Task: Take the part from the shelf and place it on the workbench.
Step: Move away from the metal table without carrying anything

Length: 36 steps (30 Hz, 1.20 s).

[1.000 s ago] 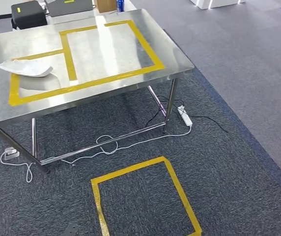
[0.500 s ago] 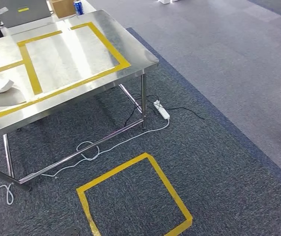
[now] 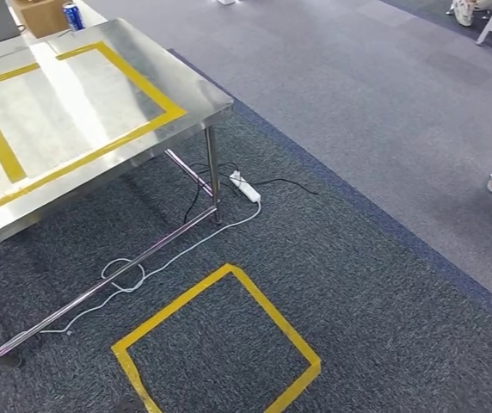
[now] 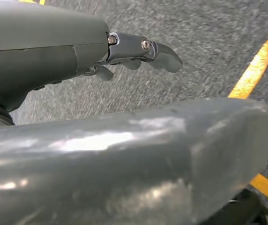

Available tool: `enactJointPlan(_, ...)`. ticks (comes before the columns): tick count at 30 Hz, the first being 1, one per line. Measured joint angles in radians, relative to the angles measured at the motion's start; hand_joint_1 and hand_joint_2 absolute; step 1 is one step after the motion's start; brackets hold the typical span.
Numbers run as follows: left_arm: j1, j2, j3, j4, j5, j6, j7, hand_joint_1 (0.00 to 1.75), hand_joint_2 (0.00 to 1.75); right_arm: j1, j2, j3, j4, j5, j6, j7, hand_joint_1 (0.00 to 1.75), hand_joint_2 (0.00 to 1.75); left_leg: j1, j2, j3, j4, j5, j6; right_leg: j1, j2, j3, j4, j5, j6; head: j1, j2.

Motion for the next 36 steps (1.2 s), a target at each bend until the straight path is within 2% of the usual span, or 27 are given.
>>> enactJointPlan(2,-0.001,0.0,0.0,0.0,0.0,0.0,0.0,0.0,0.0,-0.004,0.0,0.0,0.0,0.0,0.0,0.0,0.0,0.0,-0.005,0.019,0.005,0.002,-0.005,-0.009,0.005,-0.031,0.062,-0.109,0.031,-0.013,-0.001,0.0)
enactJointPlan(3,-0.001,0.0,0.0,0.0,0.0,0.0,-0.001,0.0,0.0,-0.006,0.0,0.0,0.0,0.0,0.0,0.0,0.0,0.0,-0.007,0.029,0.006,0.002,-0.006,-0.014,0.009,-0.036,0.07,-0.126,0.033,-0.02,-0.002,0.0)
enactJointPlan(5,-0.004,-0.001,0.001,0.0,-0.001,0.0,-0.003,0.0,0.0,-0.006,0.0,0.0,0.0,0.0,0.0,0.0,0.0,0.0,-0.007,0.046,0.006,0.001,-0.007,-0.025,0.012,-0.014,0.065,-0.127,0.036,-0.034,-0.002,0.0)
enactJointPlan(6,-0.006,-0.001,0.001,0.0,-0.002,0.0,-0.004,0.0,0.0,-0.004,0.0,0.0,0.0,0.0,-0.001,0.0,0.0,0.0,-0.005,0.041,0.006,0.004,-0.013,-0.031,0.011,-0.003,0.064,-0.131,0.039,-0.039,-0.002,0.0)
enactJointPlan(8,-0.008,-0.001,0.001,0.0,-0.003,0.0,-0.007,0.0,0.0,-0.003,0.0,0.0,0.0,-0.001,-0.001,0.001,0.0,0.0,-0.002,0.0,-0.017,0.058,-0.053,-0.041,0.006,0.018,0.066,-0.14,0.048,-0.049,-0.006,0.0)
enactJointPlan(10,-0.007,-0.002,0.002,0.0,-0.004,0.0,-0.009,0.0,0.0,-0.006,0.001,0.001,0.0,-0.001,-0.002,0.002,0.0,0.0,0.0,-0.045,-0.076,0.182,-0.116,-0.044,0.004,0.041,0.062,-0.142,0.052,-0.055,-0.011,0.0)
enactJointPlan(11,-0.005,-0.002,0.002,0.001,-0.004,-0.001,-0.01,0.0,0.0,-0.007,0.001,0.002,0.0,-0.001,-0.003,0.002,0.0,0.0,0.0,-0.053,-0.106,0.24,-0.136,-0.045,0.004,0.054,0.06,-0.142,0.053,-0.056,-0.012,0.0)
enactJointPlan(12,-0.003,-0.002,0.003,0.001,-0.004,-0.002,-0.01,0.0,0.0,-0.007,0.002,0.003,0.0,0.0,-0.003,0.002,0.0,0.0,0.0,-0.057,-0.124,0.272,-0.137,-0.046,0.004,0.069,0.059,-0.142,0.054,-0.056,-0.012,0.0)
enactJointPlan(13,-0.002,-0.001,0.004,0.001,-0.003,-0.002,-0.011,0.0,0.0,-0.007,0.003,0.004,0.0,0.001,-0.004,0.003,0.0,0.0,0.001,-0.06,-0.126,0.268,-0.119,-0.047,0.003,0.084,0.059,-0.142,0.055,-0.055,-0.012,0.0)
enactJointPlan(14,-0.002,0.001,0.005,0.001,-0.003,-0.003,-0.012,0.0,0.0,-0.007,0.004,0.006,0.0,0.002,-0.006,0.005,0.0,0.0,0.003,-0.065,-0.111,0.229,-0.084,-0.048,0.002,0.099,0.059,-0.141,0.056,-0.052,-0.012,0.0)
enactJointPlan(15,-0.002,0.003,0.006,0.001,-0.002,-0.004,-0.012,0.0,0.0,-0.007,0.006,0.008,0.0,0.003,-0.008,0.007,0.0,0.0,0.006,-0.078,-0.084,0.169,-0.045,-0.049,0.0,0.114,0.059,-0.14,0.057,-0.048,-0.012,0.0)
enactJointPlan(16,-0.003,0.004,0.007,0.001,-0.001,-0.006,-0.012,0.0,0.0,-0.008,0.008,0.01,0.0,0.005,-0.01,0.008,0.0,0.0,0.011,-0.104,-0.056,0.106,-0.017,-0.051,0.0,0.127,0.055,-0.135,0.058,-0.042,-0.013,0.0)
enactJointPlan(18,-0.005,0.006,0.012,0.002,0.002,-0.011,-0.011,0.0,0.0,-0.012,0.011,0.015,0.0,0.008,-0.013,0.011,0.0,0.0,0.018,-0.146,-0.024,0.032,0.002,-0.047,-0.001,0.152,0.042,-0.124,0.059,-0.03,-0.015,0.0)
enactJointPlan(19,-0.006,0.006,0.014,0.002,0.004,-0.013,-0.008,0.0,0.0,-0.012,0.012,0.018,0.0,0.01,-0.015,0.013,0.0,0.0,0.017,-0.153,-0.022,0.022,-0.002,-0.041,-0.002,0.164,0.035,-0.122,0.061,-0.023,-0.015,0.0)
enactJointPlan(20,-0.006,0.007,0.017,0.003,0.005,-0.015,-0.005,0.0,0.0,-0.011,0.013,0.021,0.0,0.011,-0.017,0.015,0.0,0.0,0.016,-0.142,-0.024,0.022,-0.002,-0.032,-0.005,0.174,0.028,-0.124,0.065,-0.017,-0.015,0.0)
enactJointPlan(21,-0.007,0.009,0.018,0.003,0.005,-0.017,-0.002,0.0,0.0,-0.008,0.014,0.023,0.0,0.012,-0.018,0.016,0.0,0.0,0.015,-0.129,-0.023,0.021,0.001,-0.024,-0.006,0.167,0.023,-0.122,0.065,-0.012,-0.014,0.0)
enactJointPlan(22,-0.008,0.011,0.019,0.003,0.004,-0.017,0.0,0.0,0.0,-0.007,0.016,0.024,0.0,0.011,-0.019,0.017,0.0,0.0,0.014,-0.117,-0.023,0.019,0.003,-0.015,-0.005,0.145,0.014,-0.108,0.056,-0.008,-0.01,0.0)
enactJointPlan(23,-0.008,0.012,0.02,0.003,0.002,-0.018,0.001,0.0,0.0,-0.007,0.017,0.025,0.0,0.01,-0.02,0.017,0.0,0.0,0.014,-0.103,-0.023,0.018,0.004,-0.009,-0.004,0.114,-0.003,-0.075,0.035,-0.005,-0.006,0.0)
enactJointPlan(25,-0.005,0.015,0.022,0.003,-0.002,-0.016,0.001,0.0,0.0,-0.013,0.019,0.026,0.0,0.008,-0.02,0.017,0.0,0.0,0.008,-0.074,-0.023,0.018,0.004,-0.001,-0.002,0.054,-0.062,0.052,-0.033,-0.001,0.002,0.0)
enactJointPlan(26,-0.002,0.016,0.022,0.003,-0.003,-0.016,0.001,0.0,0.0,-0.015,0.02,0.027,0.0,0.006,-0.02,0.017,0.0,0.0,0.005,-0.057,-0.023,0.018,0.003,0.0,-0.002,0.042,-0.093,0.12,-0.062,0.0,0.002,0.0)
enactJointPlan(27,-0.001,0.017,0.023,0.003,-0.003,-0.015,0.001,0.0,0.0,-0.016,0.021,0.028,0.0,0.005,-0.02,0.017,0.0,0.0,0.003,-0.041,-0.022,0.018,0.002,0.001,-0.003,0.036,-0.11,0.162,-0.075,0.0,0.002,0.0)
enactJointPlan(28,-0.001,0.017,0.023,0.003,-0.003,-0.014,0.001,0.0,0.0,-0.015,0.021,0.029,0.0,0.005,-0.02,0.017,0.0,0.0,0.002,-0.026,-0.021,0.018,0.001,0.001,-0.003,0.033,-0.107,0.165,-0.069,-0.001,0.002,0.0)
enactJointPlan(29,-0.001,0.017,0.023,0.003,-0.004,-0.014,0.001,0.0,0.0,-0.013,0.022,0.029,0.0,0.004,-0.02,0.017,0.0,0.0,0.001,-0.013,-0.019,0.018,-0.001,0.0,-0.003,0.028,-0.082,0.126,-0.046,-0.003,0.002,0.0)
enactJointPlan(31,-0.003,0.017,0.023,0.003,-0.005,-0.014,0.0,0.0,0.0,-0.013,0.022,0.031,0.0,0.003,-0.02,0.017,0.0,0.0,-0.001,0.01,-0.013,0.018,-0.006,-0.006,0.002,-0.011,-0.001,-0.011,0.007,-0.01,0.003,0.0)
enactJointPlan(33,-0.003,0.018,0.023,0.003,-0.007,-0.014,0.0,0.0,0.0,-0.017,0.023,0.031,0.0,0.003,-0.02,0.017,0.0,0.0,-0.005,0.029,-0.007,0.019,-0.011,-0.016,0.008,-0.042,0.049,-0.096,0.029,-0.022,0.001,0.0)
enactJointPlan(34,-0.004,0.019,0.023,0.003,-0.009,-0.014,0.0,0.0,0.0,-0.019,0.024,0.031,0.0,0.003,-0.02,0.016,0.0,0.0,-0.007,0.039,-0.005,0.018,-0.012,-0.022,0.012,-0.041,0.052,-0.105,0.029,-0.027,0.0,0.0)
enactJointPlan(36,-0.008,0.019,0.023,0.003,-0.012,-0.016,0.0,0.0,0.0,-0.018,0.024,0.031,0.0,0.002,-0.02,0.017,0.0,0.0,-0.004,0.051,0.001,0.015,-0.014,-0.033,0.012,-0.014,0.05,-0.11,0.035,-0.039,-0.001,0.0)
